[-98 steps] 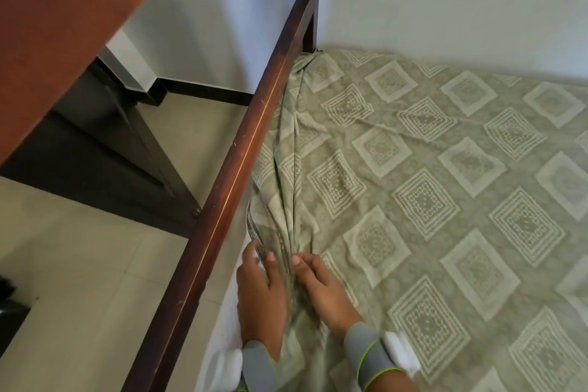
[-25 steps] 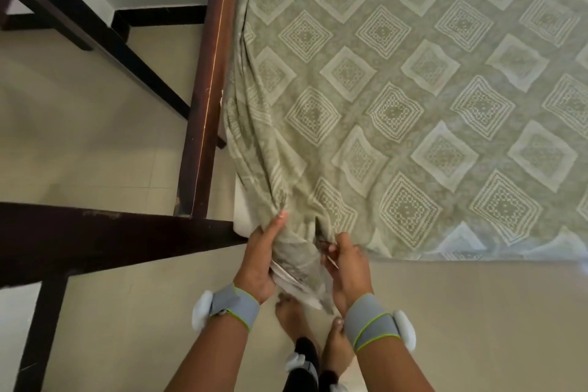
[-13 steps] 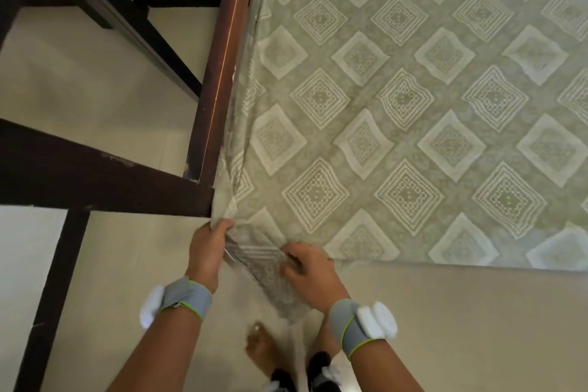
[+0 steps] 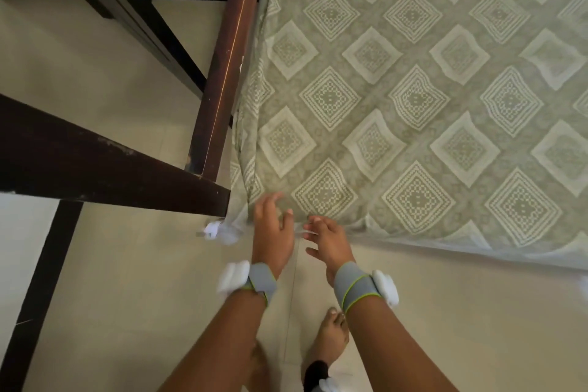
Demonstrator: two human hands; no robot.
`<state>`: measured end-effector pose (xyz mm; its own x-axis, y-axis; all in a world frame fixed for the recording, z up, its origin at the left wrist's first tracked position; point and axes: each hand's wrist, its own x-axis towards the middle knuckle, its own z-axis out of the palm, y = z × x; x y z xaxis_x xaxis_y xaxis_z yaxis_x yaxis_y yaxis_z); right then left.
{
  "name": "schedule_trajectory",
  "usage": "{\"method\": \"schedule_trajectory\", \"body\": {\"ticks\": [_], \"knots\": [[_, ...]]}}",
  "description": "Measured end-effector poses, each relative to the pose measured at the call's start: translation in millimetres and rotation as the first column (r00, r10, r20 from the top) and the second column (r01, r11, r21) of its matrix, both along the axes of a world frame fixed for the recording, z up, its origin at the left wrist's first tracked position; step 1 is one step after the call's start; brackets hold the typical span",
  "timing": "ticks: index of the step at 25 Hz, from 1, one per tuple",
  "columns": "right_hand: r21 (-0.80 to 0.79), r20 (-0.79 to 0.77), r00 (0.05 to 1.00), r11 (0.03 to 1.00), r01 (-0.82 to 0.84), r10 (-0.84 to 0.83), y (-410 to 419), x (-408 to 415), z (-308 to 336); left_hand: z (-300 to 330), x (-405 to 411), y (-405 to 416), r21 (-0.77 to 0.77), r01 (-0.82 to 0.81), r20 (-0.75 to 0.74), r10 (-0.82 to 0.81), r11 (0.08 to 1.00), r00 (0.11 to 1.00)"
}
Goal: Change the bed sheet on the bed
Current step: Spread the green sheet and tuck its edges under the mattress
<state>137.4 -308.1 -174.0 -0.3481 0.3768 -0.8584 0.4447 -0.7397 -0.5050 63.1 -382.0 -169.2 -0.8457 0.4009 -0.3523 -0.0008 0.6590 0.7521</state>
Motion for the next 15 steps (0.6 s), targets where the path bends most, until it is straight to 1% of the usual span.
{"method": "schedule_trajectory", "body": {"ticks": [1, 2, 4, 5, 7, 9, 11, 13, 14, 15], "knots": [[-0.052, 0.024, 1.000, 0.998, 0.021, -0.020, 6, -5, -2, -4, -14, 5, -0.056, -0.021, -0.009, 0.020, 0.998, 1.000], [-0.116, 0.053, 0.998, 0.992, 0.050, -0.044, 10, -9, -5, -6, -27, 11, -0.100, -0.088, -0.004, 0.088, 0.991, 0.996], [-0.238, 0.105, 0.991, 0.966, 0.102, -0.078, 17, -18, -13, -15, -53, 23, -0.156, -0.221, 0.043, 0.230, 0.963, 0.972], [-0.282, 0.119, 0.991, 0.954, 0.097, -0.066, 17, -23, -15, -20, -63, 30, -0.187, -0.253, 0.086, 0.272, 0.949, 0.958], [-0.330, 0.136, 0.991, 0.943, 0.040, 0.005, 16, -32, -21, -32, -79, 42, -0.245, -0.290, 0.174, 0.336, 0.925, 0.926], [-0.350, 0.146, 0.989, 0.936, 0.041, 0.011, 16, -39, -24, -43, -91, 47, -0.291, -0.320, 0.221, 0.389, 0.902, 0.894], [-0.362, 0.163, 0.986, 0.927, 0.100, -0.043, 16, -43, -27, -51, -99, 45, -0.294, -0.321, 0.249, 0.396, 0.900, 0.884], [-0.371, 0.166, 0.976, 0.908, 0.195, -0.141, 17, -46, -33, -54, -99, 39, -0.244, -0.283, 0.238, 0.340, 0.928, 0.910], [-0.363, 0.166, 0.967, 0.900, 0.240, -0.191, 18, -47, -35, -52, -94, 33, -0.221, -0.252, 0.206, 0.298, 0.942, 0.932], [-0.337, 0.181, 0.955, 0.897, 0.286, -0.237, 17, -49, -37, -50, -86, 26, -0.218, -0.203, 0.138, 0.237, 0.954, 0.962]]}}
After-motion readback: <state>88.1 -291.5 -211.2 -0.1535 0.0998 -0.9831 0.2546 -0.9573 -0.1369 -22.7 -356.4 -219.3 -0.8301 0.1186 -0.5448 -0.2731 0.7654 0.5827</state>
